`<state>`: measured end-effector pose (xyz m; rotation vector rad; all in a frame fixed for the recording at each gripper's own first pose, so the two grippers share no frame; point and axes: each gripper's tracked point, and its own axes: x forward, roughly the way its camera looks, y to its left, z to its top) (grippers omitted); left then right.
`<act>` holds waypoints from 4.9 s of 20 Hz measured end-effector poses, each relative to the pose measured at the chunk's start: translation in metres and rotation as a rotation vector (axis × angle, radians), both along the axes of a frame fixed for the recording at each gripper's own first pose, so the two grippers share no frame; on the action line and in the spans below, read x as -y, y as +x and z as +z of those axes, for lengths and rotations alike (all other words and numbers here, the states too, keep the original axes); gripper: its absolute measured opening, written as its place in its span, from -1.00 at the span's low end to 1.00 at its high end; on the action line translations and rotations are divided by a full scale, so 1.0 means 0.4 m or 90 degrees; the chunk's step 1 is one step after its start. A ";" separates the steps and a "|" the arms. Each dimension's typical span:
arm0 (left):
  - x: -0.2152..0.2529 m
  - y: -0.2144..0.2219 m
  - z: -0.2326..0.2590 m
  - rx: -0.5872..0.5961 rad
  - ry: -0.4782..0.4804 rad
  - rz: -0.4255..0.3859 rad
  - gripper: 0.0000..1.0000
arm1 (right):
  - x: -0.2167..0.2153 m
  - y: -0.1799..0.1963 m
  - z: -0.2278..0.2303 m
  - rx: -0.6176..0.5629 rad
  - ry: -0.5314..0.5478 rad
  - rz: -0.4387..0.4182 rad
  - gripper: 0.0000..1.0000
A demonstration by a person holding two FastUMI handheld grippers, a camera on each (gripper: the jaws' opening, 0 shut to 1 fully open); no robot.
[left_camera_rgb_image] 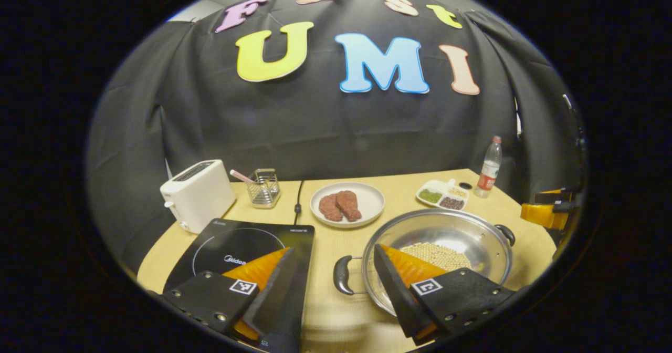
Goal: First push the handle of the pot to place it horizontally, then grasp the pot with both hands and set it on the induction cooktop.
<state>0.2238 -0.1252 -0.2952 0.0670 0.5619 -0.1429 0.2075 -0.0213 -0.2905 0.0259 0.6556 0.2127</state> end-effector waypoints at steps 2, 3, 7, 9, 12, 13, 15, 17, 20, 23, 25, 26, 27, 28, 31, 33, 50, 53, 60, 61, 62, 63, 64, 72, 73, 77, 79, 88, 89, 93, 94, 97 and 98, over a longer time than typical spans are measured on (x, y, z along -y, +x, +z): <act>0.011 0.011 -0.036 -0.023 -0.007 -0.007 0.77 | -0.003 0.004 -0.017 -0.009 -0.004 0.005 0.92; 0.015 0.013 -0.052 -0.033 -0.009 -0.007 0.81 | -0.007 0.003 -0.029 -0.015 -0.004 0.007 0.92; 0.026 0.032 -0.101 -0.063 -0.014 -0.015 0.77 | -0.017 0.005 -0.068 -0.040 -0.005 0.014 0.86; 0.035 0.036 -0.133 -0.081 -0.013 -0.022 0.77 | -0.024 0.006 -0.087 -0.051 -0.003 0.017 0.92; 0.047 0.040 -0.178 -0.107 -0.008 -0.029 0.82 | -0.031 0.002 -0.117 -0.071 -0.002 0.022 0.92; 0.051 0.041 -0.194 -0.115 -0.007 -0.030 0.82 | -0.032 0.000 -0.128 -0.077 -0.002 0.024 0.92; 0.057 0.039 -0.207 -0.126 -0.007 -0.031 0.77 | -0.037 0.000 -0.149 -0.090 0.000 0.026 0.92; 0.058 0.052 -0.239 -0.137 0.001 -0.033 0.77 | -0.038 -0.002 -0.168 -0.105 0.002 0.024 0.92; 0.053 0.053 -0.265 -0.151 0.008 -0.029 0.77 | -0.044 -0.001 -0.193 -0.132 0.025 0.014 0.86; 0.051 0.051 -0.287 -0.166 0.010 -0.026 0.77 | -0.047 0.000 -0.209 -0.151 0.045 0.005 0.91; 0.049 0.046 -0.302 -0.180 0.011 -0.025 0.77 | -0.060 -0.004 -0.218 -0.168 0.061 0.004 0.76; 0.054 0.041 -0.307 -0.185 0.006 -0.023 0.77 | -0.067 -0.005 -0.225 -0.176 0.069 0.003 0.67; 0.056 0.042 -0.311 -0.187 0.004 -0.023 0.82 | -0.070 -0.006 -0.228 -0.182 0.073 0.002 0.63; 0.056 0.040 -0.314 -0.189 0.006 -0.023 0.82 | -0.077 -0.004 -0.229 -0.184 0.078 0.002 0.58; 0.075 0.037 -0.313 -0.191 0.002 -0.032 0.63 | -0.080 0.001 -0.229 -0.184 0.079 -0.005 0.33; 0.074 0.038 -0.317 -0.192 0.010 -0.031 0.47 | -0.081 0.002 -0.231 -0.189 0.084 -0.008 0.21; 0.053 0.054 -0.197 -0.162 -0.014 -0.024 0.12 | -0.096 -0.013 -0.157 -0.193 0.100 -0.026 -0.22; 0.029 0.048 -0.165 -0.155 -0.019 -0.027 0.12 | -0.115 -0.024 -0.121 -0.184 0.098 -0.030 -0.29; -0.065 0.046 -0.093 -0.137 -0.017 -0.057 0.12 | -0.191 -0.066 -0.046 -0.168 0.098 -0.056 -0.22; -0.082 0.048 -0.086 -0.136 -0.017 -0.059 0.12 | -0.206 -0.072 -0.037 -0.167 0.098 -0.058 -0.30; -0.097 0.049 -0.078 -0.132 -0.018 -0.059 0.12 | -0.222 -0.077 -0.029 -0.164 0.098 -0.059 -0.29; -0.114 0.051 -0.074 -0.131 -0.018 -0.060 0.12 | -0.238 -0.079 -0.022 -0.162 0.099 -0.061 -0.22; -0.137 0.049 -0.065 -0.131 -0.017 -0.059 0.12 | -0.255 -0.083 -0.015 -0.160 0.099 -0.061 -0.22; -0.311 0.064 -0.053 -0.129 -0.017 -0.054 0.12 | -0.418 -0.101 0.013 -0.159 0.102 -0.057 -0.22; -0.331 0.066 -0.052 -0.128 -0.016 -0.053 0.12 | -0.436 -0.103 0.015 -0.159 0.103 -0.056 -0.22; -0.412 0.073 -0.059 -0.129 -0.015 -0.050 0.12 | -0.511 -0.106 0.015 -0.163 0.105 -0.055 -0.22; -0.452 0.082 -0.063 -0.128 -0.016 -0.048 0.12 | -0.551 -0.100 0.013 -0.159 0.106 -0.053 -0.22; -0.632 0.145 -0.104 -0.125 -0.008 -0.028 0.12 | -0.723 -0.058 -0.010 -0.157 0.113 -0.038 -0.29; -0.648 0.152 -0.109 -0.126 -0.008 -0.026 0.12 | -0.742 -0.053 -0.013 -0.159 0.113 -0.037 -0.29; -0.705 0.178 -0.135 -0.128 -0.003 -0.022 0.13 | -0.802 -0.039 -0.029 -0.162 0.114 -0.033 -0.29; -0.721 0.184 -0.140 -0.130 -0.002 -0.021 0.13 | -0.817 -0.036 -0.033 -0.163 0.116 -0.033 -0.29; -0.761 0.203 -0.157 -0.136 -0.001 -0.020 0.13 | -0.857 -0.029 -0.043 -0.167 0.114 -0.028 -0.29; -0.780 0.200 -0.160 -0.138 0.002 -0.020 0.12 | -0.870 -0.028 -0.046 -0.171 0.115 -0.027 -0.22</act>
